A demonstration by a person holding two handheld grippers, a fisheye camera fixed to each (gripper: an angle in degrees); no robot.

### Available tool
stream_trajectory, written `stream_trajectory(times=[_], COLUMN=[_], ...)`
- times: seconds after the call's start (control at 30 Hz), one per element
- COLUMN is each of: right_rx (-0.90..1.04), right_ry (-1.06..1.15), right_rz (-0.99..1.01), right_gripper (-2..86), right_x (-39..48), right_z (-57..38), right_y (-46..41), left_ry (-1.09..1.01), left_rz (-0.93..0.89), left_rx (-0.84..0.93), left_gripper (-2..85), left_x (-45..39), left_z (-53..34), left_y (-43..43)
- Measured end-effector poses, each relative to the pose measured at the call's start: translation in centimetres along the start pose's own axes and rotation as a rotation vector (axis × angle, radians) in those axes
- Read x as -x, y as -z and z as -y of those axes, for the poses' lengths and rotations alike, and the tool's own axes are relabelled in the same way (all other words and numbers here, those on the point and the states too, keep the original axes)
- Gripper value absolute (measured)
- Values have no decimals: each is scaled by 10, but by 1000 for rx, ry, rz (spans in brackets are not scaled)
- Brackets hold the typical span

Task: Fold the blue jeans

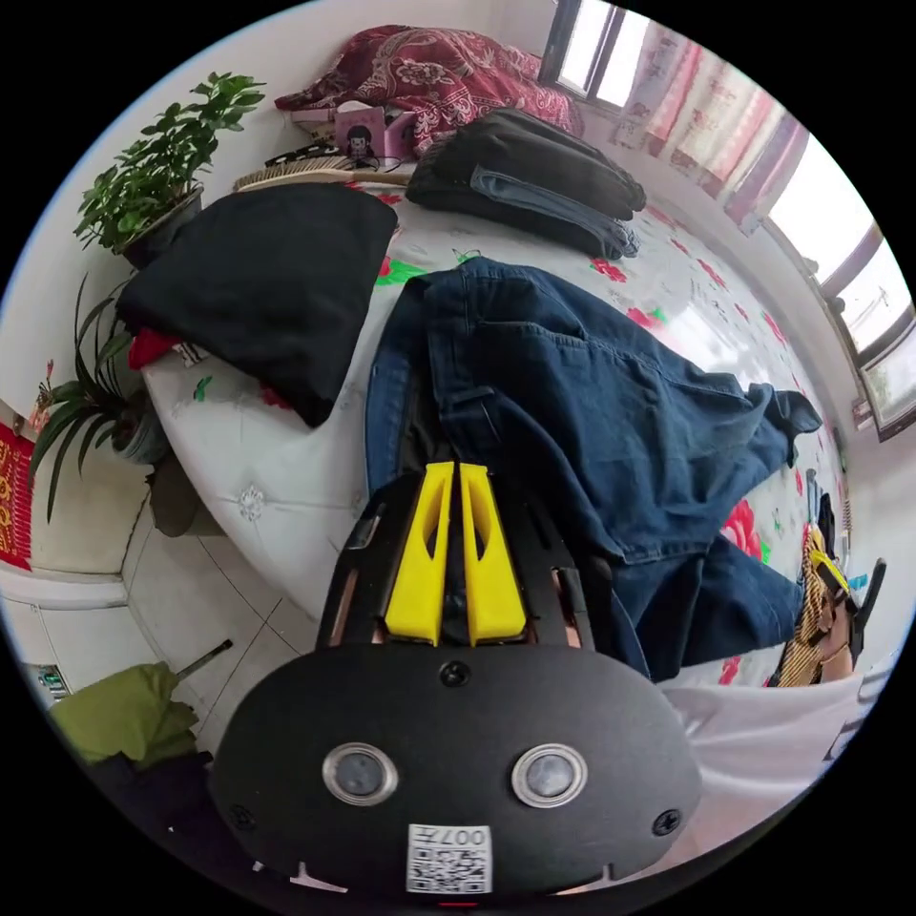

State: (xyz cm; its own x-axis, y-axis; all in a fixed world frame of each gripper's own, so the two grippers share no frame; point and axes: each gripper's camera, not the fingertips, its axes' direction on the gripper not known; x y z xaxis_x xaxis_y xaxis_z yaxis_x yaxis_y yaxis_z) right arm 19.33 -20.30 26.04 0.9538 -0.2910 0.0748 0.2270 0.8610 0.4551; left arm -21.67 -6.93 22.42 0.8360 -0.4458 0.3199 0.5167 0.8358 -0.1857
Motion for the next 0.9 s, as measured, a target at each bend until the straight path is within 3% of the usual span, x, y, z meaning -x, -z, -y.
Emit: stream_trajectory(times=[0.13,0.3,0.47,0.53,0.6,0.77,0.9], right_rx=[82,119,201,232,254,156,8], right_ry=[46,216,271,320,392,395,388], right_rz=[-48,-88,-256,-311,-293,-260,-128], right_gripper=[103,101,18,8,4,7,34], right_x=[27,79,103,105,106,76,65], right_z=[-57,-46,-18,-12,-6,38,52], right_y=[7,-33,-74,-67,-43,86,112], left_ry=[-171,-435,-737,-755,-789,-684,-520], left_rz=[10,-44,104,188,257,97,-54], left_rx=[96,105,62,68,139,193,147], left_gripper=[60,117,127,103,15,-8,-9], left_x=[-1,-31,-62,-62,-61,-26,13], left_z=[-43,-84,-124,-126,-123,-66,-34], left_y=[6,16,11,-9,-36,-43,-36])
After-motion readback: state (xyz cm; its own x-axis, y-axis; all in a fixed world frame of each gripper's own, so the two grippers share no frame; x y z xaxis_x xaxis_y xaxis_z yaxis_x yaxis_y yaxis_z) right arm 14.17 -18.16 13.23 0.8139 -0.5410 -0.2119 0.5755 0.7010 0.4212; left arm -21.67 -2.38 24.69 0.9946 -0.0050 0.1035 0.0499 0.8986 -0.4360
